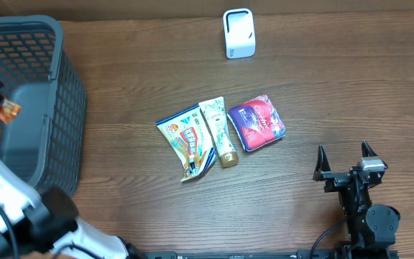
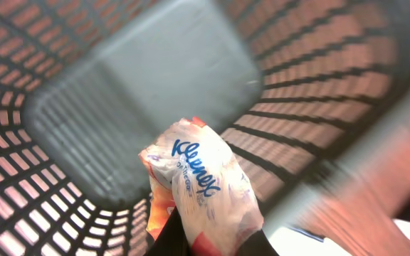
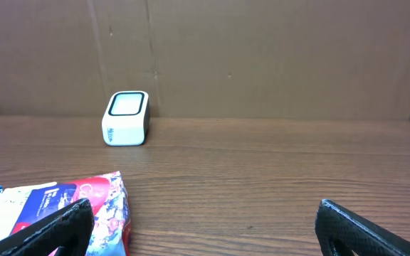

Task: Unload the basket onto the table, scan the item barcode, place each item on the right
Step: 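Grasp the orange Kleenex box with the left gripper and lift it, then carry the Kleenex box out and drop it onto the wipes pack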

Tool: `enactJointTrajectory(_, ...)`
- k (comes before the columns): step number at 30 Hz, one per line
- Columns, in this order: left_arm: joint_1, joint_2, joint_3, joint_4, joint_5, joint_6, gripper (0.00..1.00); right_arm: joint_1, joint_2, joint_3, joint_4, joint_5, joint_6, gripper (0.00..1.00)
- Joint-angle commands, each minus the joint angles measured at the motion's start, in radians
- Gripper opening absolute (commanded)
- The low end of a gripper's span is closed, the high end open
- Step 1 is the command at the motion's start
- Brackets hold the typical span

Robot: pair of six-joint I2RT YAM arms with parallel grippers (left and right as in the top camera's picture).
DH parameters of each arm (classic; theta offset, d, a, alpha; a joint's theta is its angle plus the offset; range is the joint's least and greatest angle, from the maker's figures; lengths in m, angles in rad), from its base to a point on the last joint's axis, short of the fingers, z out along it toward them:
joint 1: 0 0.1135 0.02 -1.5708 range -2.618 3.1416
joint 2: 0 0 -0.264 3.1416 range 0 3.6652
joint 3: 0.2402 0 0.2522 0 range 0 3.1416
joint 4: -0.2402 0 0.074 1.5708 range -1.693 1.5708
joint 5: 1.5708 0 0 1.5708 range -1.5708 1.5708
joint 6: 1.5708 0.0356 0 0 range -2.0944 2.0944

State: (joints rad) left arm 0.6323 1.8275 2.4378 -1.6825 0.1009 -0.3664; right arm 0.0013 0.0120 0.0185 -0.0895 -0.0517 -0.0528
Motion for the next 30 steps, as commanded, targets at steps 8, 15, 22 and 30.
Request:
enactJointTrajectory(8, -0.366, -0.279, 0.024, -0.007, 0.082, 0.004, 0.04, -0.003, -0.008, -0.01, 0.008, 0.006, -0.004, 1.0)
enactJointTrajectory(15, -0.718, -0.26, -0.14, -0.007, 0.099, -0.033, 0.04, -0.003, -0.008, -0.01, 0.008, 0.006, -0.003, 1.0)
enactJointTrajectory(22, -0.974, -0.168, -0.457, 0.097, 0.099, -0.084, 0.04, -0.003, -0.008, -0.01, 0.008, 0.006, -0.003, 1.0)
enactJointTrajectory(30, -1.099, 0.02, -0.603, 0.216, 0.004, -0.138, 0.06, -0.003, -0.008, -0.01, 0.008, 0.006, -0.004, 1.0)
